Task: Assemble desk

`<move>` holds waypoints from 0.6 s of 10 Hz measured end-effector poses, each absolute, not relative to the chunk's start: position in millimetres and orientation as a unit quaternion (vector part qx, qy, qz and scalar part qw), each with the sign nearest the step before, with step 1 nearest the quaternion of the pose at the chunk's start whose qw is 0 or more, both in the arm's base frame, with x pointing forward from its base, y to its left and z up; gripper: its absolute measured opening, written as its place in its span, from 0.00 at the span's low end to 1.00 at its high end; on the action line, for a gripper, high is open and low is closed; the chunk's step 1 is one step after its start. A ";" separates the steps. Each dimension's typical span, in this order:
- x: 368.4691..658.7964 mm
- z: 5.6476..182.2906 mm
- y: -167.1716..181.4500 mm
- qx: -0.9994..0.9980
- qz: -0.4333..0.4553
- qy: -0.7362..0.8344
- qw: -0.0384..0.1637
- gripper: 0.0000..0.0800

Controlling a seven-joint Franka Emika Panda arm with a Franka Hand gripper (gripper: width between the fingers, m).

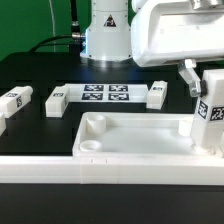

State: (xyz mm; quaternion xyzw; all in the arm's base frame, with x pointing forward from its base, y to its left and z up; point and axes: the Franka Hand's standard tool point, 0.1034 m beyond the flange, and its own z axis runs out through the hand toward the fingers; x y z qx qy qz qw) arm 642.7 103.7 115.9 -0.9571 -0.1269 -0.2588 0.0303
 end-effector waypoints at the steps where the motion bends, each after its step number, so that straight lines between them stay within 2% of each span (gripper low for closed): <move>1: 642.7 115.8 103.7 -0.957 -0.259 -0.127 0.030 0.70; 2: 642.7 115.8 103.6 -0.957 -0.259 -0.127 0.030 0.79; 4: 639.0 116.5 102.4 -0.958 -0.257 -0.127 0.030 0.81; 6: 637.9 129.9 102.6 -0.959 -0.251 -0.128 0.029 0.81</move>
Offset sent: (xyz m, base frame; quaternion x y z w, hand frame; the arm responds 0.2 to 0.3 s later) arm -0.0178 -0.0066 0.0023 -0.0046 -0.0073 0.0104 0.9999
